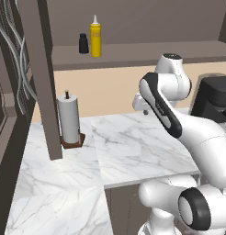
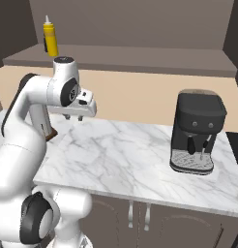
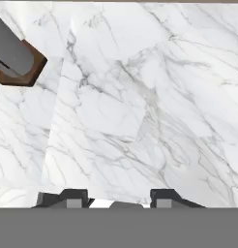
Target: Take 2 condiments from the cabinet and move them on the counter near the stove.Make sure the condiments are lined up with each other, next to each other.
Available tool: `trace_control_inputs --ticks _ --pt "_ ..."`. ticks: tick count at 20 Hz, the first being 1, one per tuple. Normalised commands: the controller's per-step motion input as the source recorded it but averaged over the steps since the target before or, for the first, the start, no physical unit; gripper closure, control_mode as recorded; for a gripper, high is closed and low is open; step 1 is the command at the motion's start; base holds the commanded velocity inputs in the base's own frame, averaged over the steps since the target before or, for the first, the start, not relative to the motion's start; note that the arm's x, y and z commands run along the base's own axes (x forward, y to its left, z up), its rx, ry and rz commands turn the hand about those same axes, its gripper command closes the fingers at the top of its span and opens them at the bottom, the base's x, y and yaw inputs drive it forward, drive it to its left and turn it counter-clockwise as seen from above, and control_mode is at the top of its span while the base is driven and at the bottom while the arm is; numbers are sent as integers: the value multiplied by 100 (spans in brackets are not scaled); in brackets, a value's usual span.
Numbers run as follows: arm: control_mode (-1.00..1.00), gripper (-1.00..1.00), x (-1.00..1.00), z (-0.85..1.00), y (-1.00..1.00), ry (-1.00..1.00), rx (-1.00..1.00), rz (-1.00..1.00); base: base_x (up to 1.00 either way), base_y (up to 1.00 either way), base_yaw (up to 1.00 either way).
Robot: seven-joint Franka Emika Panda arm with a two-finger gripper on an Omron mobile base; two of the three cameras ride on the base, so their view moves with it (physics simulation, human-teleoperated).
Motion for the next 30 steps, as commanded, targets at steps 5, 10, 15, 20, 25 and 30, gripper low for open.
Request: trace_control_inputs --ticks 5,10,15,20,25,30 --pt "-100 -100 -22 0 1 -4 0 3 0 0 0" --pt "-100 -100 -21 18 1 -42 0 19 0 0 0" --pt "-100 -100 0 60 16 -53 0 19 0 0 0" --pt "-100 -100 0 85 39 -30 0 2 0 0 0" --pt "-100 -100 30 63 28 -20 2 0 0 0 0" --pt "-100 -100 25 74 21 -5 2 0 0 0 0"
